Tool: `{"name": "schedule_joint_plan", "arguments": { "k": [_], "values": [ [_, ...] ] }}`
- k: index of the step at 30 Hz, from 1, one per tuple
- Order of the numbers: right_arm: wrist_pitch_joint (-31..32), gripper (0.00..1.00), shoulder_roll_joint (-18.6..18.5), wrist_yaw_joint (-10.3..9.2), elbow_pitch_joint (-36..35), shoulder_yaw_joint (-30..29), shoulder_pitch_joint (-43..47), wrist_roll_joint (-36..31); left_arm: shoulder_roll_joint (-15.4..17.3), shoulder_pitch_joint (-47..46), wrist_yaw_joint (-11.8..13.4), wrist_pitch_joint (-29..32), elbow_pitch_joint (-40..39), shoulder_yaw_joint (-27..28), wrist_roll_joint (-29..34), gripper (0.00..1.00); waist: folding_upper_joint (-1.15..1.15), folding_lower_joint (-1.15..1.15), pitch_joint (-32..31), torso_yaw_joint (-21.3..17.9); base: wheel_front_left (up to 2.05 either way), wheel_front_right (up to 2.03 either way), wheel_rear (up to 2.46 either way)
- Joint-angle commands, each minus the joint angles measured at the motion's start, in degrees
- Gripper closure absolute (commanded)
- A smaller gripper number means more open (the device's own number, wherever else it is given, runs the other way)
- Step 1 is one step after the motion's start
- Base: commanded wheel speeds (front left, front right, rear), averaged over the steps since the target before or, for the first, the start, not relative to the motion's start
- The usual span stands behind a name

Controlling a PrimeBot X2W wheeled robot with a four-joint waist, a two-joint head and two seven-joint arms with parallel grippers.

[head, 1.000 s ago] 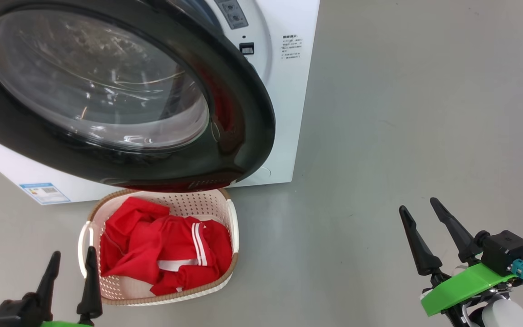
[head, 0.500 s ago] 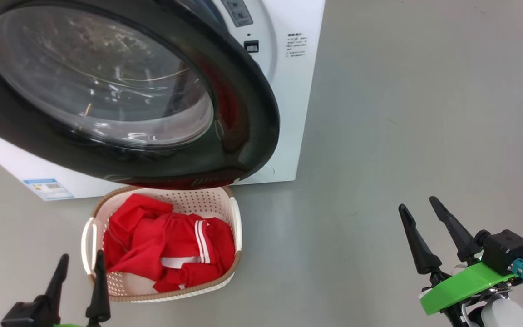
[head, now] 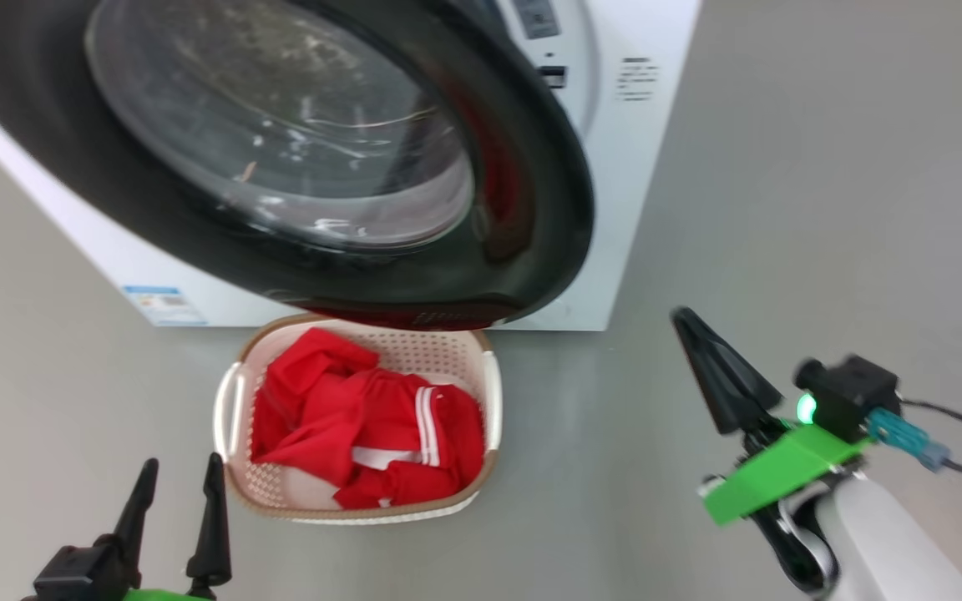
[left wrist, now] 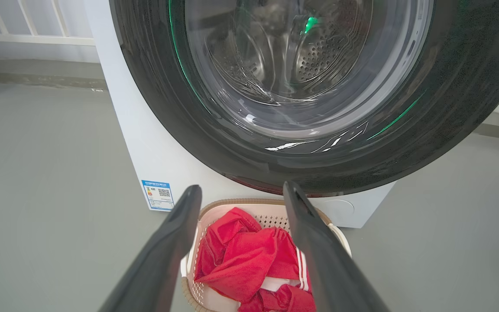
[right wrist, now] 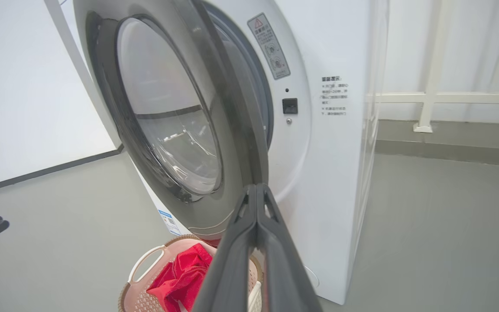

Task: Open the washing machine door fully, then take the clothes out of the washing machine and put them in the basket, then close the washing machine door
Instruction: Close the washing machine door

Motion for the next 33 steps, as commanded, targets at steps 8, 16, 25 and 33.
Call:
{"name": "schedule_joint_plan", "arguments": {
  "k": [8,16,25,33],
  "values": [
    [-0.7,1.00,1.2,0.09,1.3,5.5,-8.2,1.4,-0.2,-3.2,-0.2,-0.7,-1.9,-0.5,0.1,0.00,0.00,0.00,2.5,6.1,0.00,0.00,0.00],
    [-0.7,1.00,1.2,0.09,5.1,4.6,-13.5,2.2,-0.5,-5.0,-0.2,-0.7,-2.3,-2.5,-0.4,0.00,0.00,0.00,4.8,8.8,0.00,0.00,0.00],
    [-0.7,1.00,0.8,0.09,8.4,1.7,-19.2,2.0,-0.6,-7.4,-0.2,-0.7,-2.8,-4.4,-1.0,0.00,0.00,0.00,7.9,10.4,0.00,0.00,0.00],
    [-0.7,1.00,1.1,0.09,9.6,-2.4,-23.4,2.0,-0.6,-8.6,-0.2,-0.7,-3.4,-5.6,-1.2,0.00,0.00,0.00,9.8,11.4,0.00,0.00,0.00]
  ]
}}
